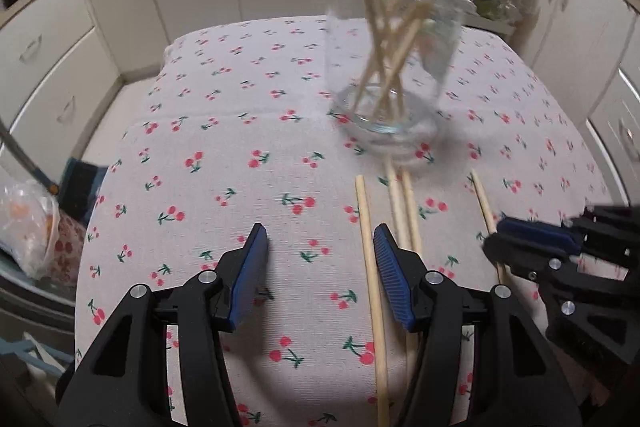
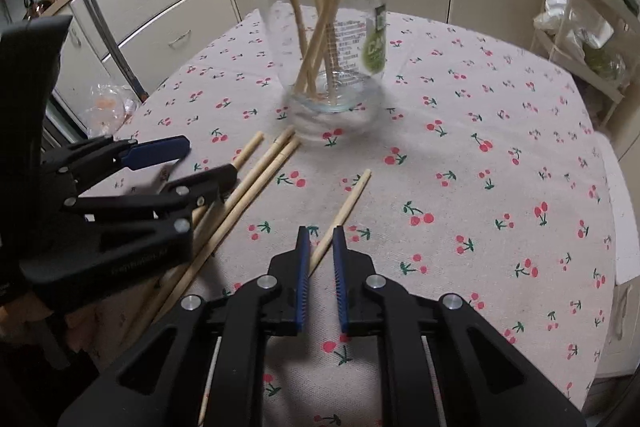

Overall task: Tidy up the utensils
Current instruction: 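Close the left gripper on a chopstick while the right gripper grasps one, then raise both held chopsticks above the jar and open the left gripper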

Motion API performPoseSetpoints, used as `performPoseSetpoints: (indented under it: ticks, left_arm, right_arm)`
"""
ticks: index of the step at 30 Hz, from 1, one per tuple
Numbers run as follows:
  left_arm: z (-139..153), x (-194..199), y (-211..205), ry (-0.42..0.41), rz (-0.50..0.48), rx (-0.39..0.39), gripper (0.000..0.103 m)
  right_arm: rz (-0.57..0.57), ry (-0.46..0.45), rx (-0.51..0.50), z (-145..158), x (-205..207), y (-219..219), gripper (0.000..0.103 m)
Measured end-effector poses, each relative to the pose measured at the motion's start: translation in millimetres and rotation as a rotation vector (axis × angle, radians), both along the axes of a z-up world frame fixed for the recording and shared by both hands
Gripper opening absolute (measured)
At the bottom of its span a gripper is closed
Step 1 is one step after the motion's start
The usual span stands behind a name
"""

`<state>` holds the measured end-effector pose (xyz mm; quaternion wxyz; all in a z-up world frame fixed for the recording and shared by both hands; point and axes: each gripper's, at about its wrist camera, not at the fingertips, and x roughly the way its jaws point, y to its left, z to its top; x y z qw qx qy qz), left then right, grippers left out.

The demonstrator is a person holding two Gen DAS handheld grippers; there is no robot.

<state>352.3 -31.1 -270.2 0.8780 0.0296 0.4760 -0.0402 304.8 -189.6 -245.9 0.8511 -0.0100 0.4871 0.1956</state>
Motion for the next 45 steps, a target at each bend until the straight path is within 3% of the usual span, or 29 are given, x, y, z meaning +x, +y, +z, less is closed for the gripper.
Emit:
performPoseSetpoints:
  ticks: [10,12,14,23,33,35,38,45]
  left_arm:
    - [-3,17,-9,0.015,-0.009,0.029,0.049]
    - [-1,16,-14,0.014,-0.046,0.018,0.017]
    - [-1,15,-15,0.034,-0.064,-0.007,0.006]
    - [0,10,5,0.096,-0.082,-0.215,0.005]
    - [19,8,16,0.063,-0.081,-0.285,0.005]
    - [27,7,19,0.030,-0.087,-0.323,0.005]
    - [54,-1,21,-0.088,-0.104,-0.362,0.005]
    - [123,-2,32,-0.383,-0.067,-0.469,0.005]
  right_arm:
    - [-0.033,-0.022,-0.046,0,0,10,0.011]
    - [-0.028,-0.018,-0.041,0,-1,10,0.008]
    - [-0.040,-0.004,-0.009,0,0,6,0.006]
    - [-0.092,0.055,0.133,-1,5,-14,0.005]
    - [-0.174,0.091,0.307,0,5,-43,0.005]
    - [-0.196,0.069,0.346,6,3,-50,0.005]
    - [-0.225,0.003,0.405,21,-1,-58,0.005]
    - [-0.301,-0.272,0.537,81,-8,-76,0.005]
